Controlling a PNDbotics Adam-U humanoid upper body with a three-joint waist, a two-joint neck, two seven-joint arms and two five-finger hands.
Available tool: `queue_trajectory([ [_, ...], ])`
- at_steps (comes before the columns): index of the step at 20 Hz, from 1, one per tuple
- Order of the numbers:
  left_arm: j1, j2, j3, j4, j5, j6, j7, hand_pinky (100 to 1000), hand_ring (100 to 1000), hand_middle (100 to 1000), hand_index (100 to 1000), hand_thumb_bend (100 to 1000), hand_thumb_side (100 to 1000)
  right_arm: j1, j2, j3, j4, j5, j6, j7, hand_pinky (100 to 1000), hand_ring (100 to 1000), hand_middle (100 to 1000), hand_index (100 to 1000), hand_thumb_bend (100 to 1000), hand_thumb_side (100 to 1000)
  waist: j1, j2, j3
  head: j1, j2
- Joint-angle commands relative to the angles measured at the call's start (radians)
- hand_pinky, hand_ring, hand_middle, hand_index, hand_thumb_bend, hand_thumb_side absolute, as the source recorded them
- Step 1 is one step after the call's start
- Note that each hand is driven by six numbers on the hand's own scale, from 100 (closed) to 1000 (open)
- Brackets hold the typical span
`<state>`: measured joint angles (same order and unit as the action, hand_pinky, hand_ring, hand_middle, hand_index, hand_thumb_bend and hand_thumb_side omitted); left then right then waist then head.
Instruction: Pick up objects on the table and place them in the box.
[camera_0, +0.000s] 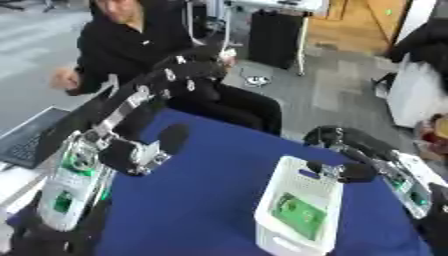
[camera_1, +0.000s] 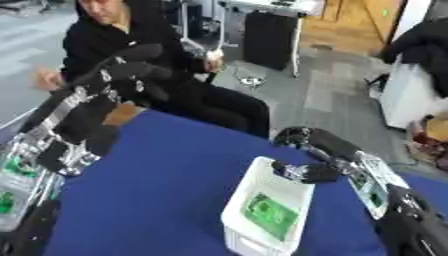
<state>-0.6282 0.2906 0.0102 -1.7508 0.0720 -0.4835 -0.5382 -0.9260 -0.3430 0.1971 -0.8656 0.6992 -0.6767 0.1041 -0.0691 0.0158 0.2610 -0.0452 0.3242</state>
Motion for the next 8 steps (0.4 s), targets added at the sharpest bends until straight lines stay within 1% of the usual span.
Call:
queue_trajectory([
  [1, -0.007, 0.032, 0.01, -0.003, -0.01, -0.007, 0.003, 708, 901, 978, 931, 100, 686, 0.05, -0.047, 0.034, -0.157, -0.204, 0.024, 0.004, 468, 641, 694, 764, 181, 1000, 0.011, -0.016, -0.012, -0.086, -0.133],
  [2, -0.005, 0.036, 0.012, -0.001, -0.011, -0.009, 0.005, 708, 899, 976, 930, 100, 686, 0.08, -0.058, 0.044, -0.216, -0.266, 0.045, 0.016, 450, 627, 680, 761, 156, 1000, 0.013, -0.018, -0.018, -0.096, -0.151],
  [3, -0.003, 0.042, 0.015, 0.002, -0.013, -0.011, 0.008, 708, 899, 976, 930, 100, 686, 0.123, -0.069, 0.047, -0.292, -0.33, 0.072, 0.021, 450, 627, 680, 761, 156, 1000, 0.014, -0.019, -0.026, -0.105, -0.169],
  [5, 0.001, 0.054, 0.021, 0.006, -0.018, -0.017, 0.014, 707, 897, 974, 926, 100, 685, 0.206, -0.086, 0.036, -0.447, -0.429, 0.142, 0.027, 434, 617, 674, 768, 156, 1000, 0.021, -0.018, -0.043, -0.115, -0.21],
  [7, 0.007, 0.066, 0.025, 0.01, -0.024, -0.026, 0.019, 705, 894, 956, 919, 100, 683, 0.277, -0.094, 0.018, -0.598, -0.487, 0.214, 0.029, 437, 621, 691, 795, 222, 1000, 0.028, -0.016, -0.06, -0.107, -0.251],
  [8, 0.011, 0.072, 0.027, 0.012, -0.026, -0.031, 0.021, 702, 879, 924, 902, 100, 682, 0.302, -0.097, 0.009, -0.663, -0.506, 0.245, 0.031, 441, 623, 702, 812, 243, 1000, 0.031, -0.015, -0.067, -0.099, -0.268],
])
